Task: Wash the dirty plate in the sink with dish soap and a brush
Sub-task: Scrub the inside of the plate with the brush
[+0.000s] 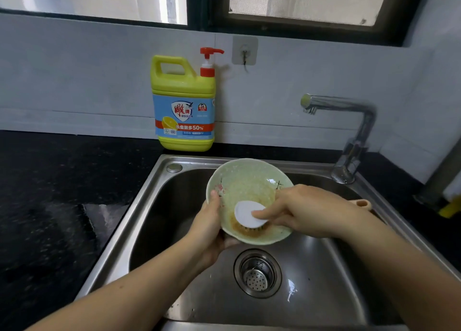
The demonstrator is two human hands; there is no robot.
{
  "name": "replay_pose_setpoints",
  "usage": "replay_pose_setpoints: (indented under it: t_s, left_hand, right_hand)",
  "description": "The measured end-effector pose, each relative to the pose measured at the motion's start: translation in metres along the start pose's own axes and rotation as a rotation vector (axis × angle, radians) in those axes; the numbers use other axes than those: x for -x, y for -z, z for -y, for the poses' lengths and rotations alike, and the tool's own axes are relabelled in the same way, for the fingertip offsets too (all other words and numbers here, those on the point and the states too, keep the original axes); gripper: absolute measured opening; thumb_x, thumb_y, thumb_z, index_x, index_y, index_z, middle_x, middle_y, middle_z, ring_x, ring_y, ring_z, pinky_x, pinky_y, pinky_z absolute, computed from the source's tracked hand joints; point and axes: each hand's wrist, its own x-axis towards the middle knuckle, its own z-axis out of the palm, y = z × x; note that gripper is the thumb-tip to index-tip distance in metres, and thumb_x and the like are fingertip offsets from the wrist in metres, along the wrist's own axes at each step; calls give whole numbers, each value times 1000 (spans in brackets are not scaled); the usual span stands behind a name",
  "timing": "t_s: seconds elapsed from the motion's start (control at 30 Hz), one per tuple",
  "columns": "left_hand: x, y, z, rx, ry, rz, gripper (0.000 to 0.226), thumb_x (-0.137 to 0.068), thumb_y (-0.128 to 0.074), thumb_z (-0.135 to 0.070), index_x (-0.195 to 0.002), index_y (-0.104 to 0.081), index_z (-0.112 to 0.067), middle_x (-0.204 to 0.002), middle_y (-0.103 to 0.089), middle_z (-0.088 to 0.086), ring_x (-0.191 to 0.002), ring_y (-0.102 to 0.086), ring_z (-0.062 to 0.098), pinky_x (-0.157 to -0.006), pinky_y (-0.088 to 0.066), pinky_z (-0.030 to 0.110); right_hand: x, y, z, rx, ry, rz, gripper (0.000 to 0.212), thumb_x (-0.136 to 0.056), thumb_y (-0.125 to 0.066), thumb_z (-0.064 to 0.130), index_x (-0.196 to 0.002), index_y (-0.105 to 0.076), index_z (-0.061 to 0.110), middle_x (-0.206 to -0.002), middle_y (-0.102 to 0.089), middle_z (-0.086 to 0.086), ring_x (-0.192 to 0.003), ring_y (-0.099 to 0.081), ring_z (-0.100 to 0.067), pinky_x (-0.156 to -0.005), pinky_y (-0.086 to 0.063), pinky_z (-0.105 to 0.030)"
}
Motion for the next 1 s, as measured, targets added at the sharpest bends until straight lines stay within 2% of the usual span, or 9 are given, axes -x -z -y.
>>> replay_pose_setpoints:
  t_s: [0.1,0.17,0.33,0.4,0.5,0.6,0.7,0.83,1.0]
  left_hand:
    - [1,-2,1,7,12,6,43,-98,-30,-51,-127,-48,-24,-102,-70,6,-76,-72,21,-60,-61,40]
    - [1,-2,1,7,8,12,42,-98,-30,-51,-125,-48,-25,-99,-70,5,-77,-72,22,-63,-61,42]
    - [0,0,-2,23,-12,5,38,-98,-30,-51,-122,-47,-28,-98,-70,5,-76,-72,21,-63,-61,43]
    - [-1,0,-2,27,-18,-6,38,-98,-29,-51,-122,-47,-28,-97,-70,4,-74,-72,20,-60,-61,42]
    - [-2,0,0,-8,-8,-16,44,-97,-30,-53,-126,-47,-25,-97,-71,5,-71,-73,19,-60,-61,40]
    - [-3,1,3,-39,26,-19,50,-97,-28,-54,-131,-46,-22,-101,-71,8,-73,-73,20,-61,-61,39]
    - [-3,1,5,-40,59,-24,51,-98,-29,-53,-131,-48,-19,-97,-70,9,-69,-73,19,-63,-61,41]
    - [-2,-1,6,-71,66,-20,46,-98,-29,-51,-128,-49,-22,-105,-67,8,-85,-70,23,-72,-60,47]
    - [1,0,5,-89,44,1,34,-100,-28,-47,-120,-48,-28,-105,-67,5,-89,-69,24,-70,-60,46]
  right_hand:
    - [-5,-8,-5,126,-101,-203,36,-99,-36,43,-131,-39,59,-104,-51,10,-104,-56,-21,-75,-40,-31]
    - [-4,-10,-12,175,-174,-246,37,-100,-34,42,-135,-37,56,-116,-52,6,-109,-55,-23,-78,-39,-31]
    - [6,6,-20,105,-152,-53,34,-96,-44,44,-127,-46,57,-127,-54,9,-115,-53,-17,-85,-41,-29]
    - [8,9,-15,-3,-94,31,33,-93,-49,42,-122,-51,58,-119,-58,15,-114,-53,-14,-90,-43,-29]
    - [5,5,-3,1,-11,75,32,-94,-47,41,-122,-52,57,-91,-49,16,-104,-55,-15,-84,-43,-29]
    - [-3,-5,7,79,12,-4,33,-97,-40,46,-127,-49,55,-98,-51,9,-102,-55,-20,-80,-44,-33]
    - [-10,-19,15,154,24,-106,37,-99,-37,39,-133,-40,56,-106,-52,3,-105,-55,-24,-75,-39,-33]
    - [-23,-31,21,178,-70,-199,45,-100,-39,29,-138,-33,53,-96,-46,0,-98,-57,-27,-68,-36,-33]
    - [-26,-34,13,180,-118,-250,54,-97,-40,19,-140,-31,51,-93,-42,1,-87,-56,-27,-65,-37,-33]
